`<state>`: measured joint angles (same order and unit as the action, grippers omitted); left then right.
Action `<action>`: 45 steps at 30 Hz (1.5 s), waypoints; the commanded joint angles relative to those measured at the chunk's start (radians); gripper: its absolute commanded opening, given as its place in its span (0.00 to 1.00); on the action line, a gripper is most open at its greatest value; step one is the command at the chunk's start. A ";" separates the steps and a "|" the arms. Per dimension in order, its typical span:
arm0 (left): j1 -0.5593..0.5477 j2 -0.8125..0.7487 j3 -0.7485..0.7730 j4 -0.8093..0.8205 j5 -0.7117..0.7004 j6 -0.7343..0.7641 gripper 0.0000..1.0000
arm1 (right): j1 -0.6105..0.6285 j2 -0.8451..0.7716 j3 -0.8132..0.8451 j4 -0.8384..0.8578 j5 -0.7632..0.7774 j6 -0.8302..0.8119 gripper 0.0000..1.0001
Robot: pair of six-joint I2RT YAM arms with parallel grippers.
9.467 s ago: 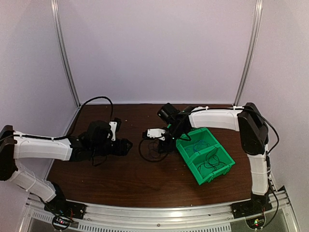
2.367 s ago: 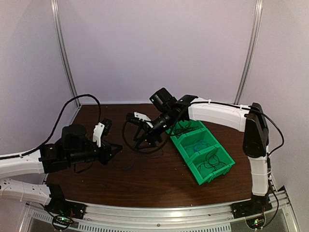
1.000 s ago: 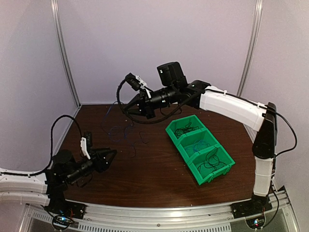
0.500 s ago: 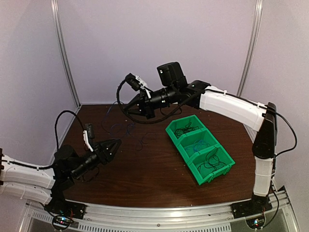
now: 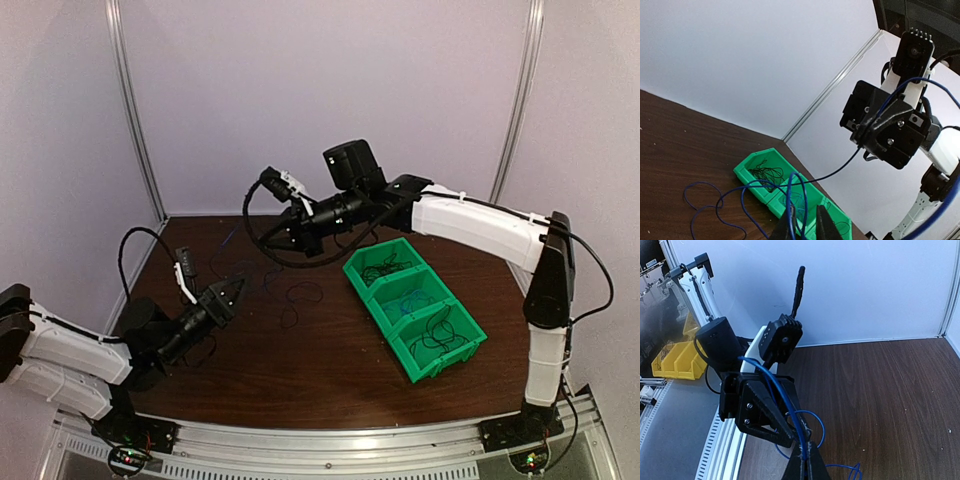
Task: Untangle the cables
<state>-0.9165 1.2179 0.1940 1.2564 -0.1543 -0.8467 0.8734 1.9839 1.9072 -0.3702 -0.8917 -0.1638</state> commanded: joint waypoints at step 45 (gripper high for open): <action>0.018 0.214 0.114 -0.475 0.067 0.334 0.14 | -0.260 -0.137 0.263 -0.062 0.034 0.023 0.00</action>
<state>-0.9039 1.4021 0.3264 0.9154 -0.0971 -0.5694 0.6502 1.9202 2.1151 -0.5823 -0.8707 -0.1669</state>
